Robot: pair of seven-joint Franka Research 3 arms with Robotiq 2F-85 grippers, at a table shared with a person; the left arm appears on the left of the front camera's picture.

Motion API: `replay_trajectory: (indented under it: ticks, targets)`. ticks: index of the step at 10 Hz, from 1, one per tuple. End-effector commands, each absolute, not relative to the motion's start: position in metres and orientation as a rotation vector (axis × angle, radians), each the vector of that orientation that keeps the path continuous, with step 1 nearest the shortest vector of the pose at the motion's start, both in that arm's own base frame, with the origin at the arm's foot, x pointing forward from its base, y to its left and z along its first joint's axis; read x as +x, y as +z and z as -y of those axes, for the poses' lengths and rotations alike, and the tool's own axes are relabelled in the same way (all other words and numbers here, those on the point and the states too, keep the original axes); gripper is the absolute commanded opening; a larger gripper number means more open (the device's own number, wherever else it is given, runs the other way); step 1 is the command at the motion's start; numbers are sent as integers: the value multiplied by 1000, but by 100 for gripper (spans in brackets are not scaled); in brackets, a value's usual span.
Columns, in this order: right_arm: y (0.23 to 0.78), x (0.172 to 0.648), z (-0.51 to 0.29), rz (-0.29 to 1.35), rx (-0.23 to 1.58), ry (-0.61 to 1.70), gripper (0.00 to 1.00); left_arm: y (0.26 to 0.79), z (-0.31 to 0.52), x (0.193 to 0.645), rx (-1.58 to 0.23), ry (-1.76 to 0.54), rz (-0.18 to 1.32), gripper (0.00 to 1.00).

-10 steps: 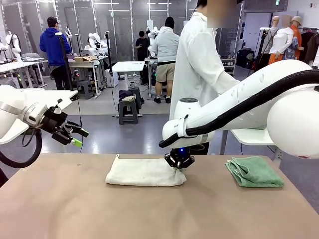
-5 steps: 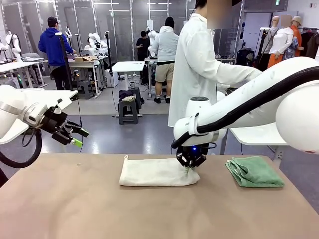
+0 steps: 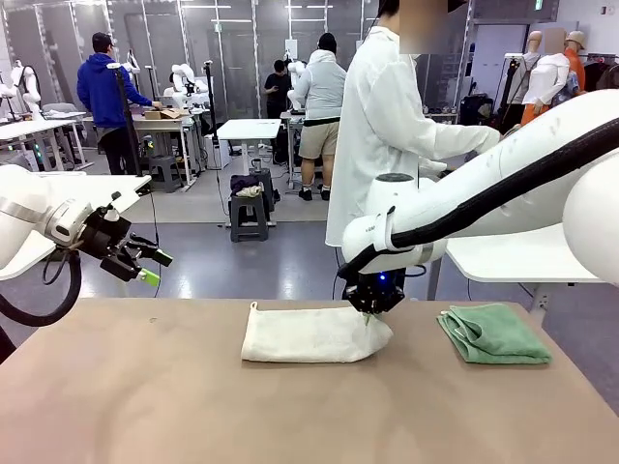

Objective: Fold the towels and place them in the basket.
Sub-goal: When a person lays out a Towel with hook on the table, fold it in half twice.

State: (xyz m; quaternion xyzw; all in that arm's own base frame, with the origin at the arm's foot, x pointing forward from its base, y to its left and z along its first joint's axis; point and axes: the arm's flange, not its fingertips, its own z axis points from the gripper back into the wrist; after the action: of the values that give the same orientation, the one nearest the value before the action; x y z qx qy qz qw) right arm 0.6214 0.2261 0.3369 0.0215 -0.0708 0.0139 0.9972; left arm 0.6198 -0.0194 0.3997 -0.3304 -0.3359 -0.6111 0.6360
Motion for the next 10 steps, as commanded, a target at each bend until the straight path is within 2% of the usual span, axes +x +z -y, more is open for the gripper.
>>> replay_trajectory:
  ticks: [1, 3, 6, 10]
  targets:
    - [367, 613, -265, 155, -22, 26, 4, 402, 20, 618, -745, -1396, 770, 100]
    - [377, 623, -313, 175, -69, 48, 4, 402, 20, 618, -745, -1396, 770, 100]
    - [376, 621, -380, 168, -35, 105, 4, 402, 20, 618, -745, -1396, 770, 100]
    - [374, 617, -419, 191, 36, 53, 4, 402, 20, 618, -745, -1396, 770, 100]
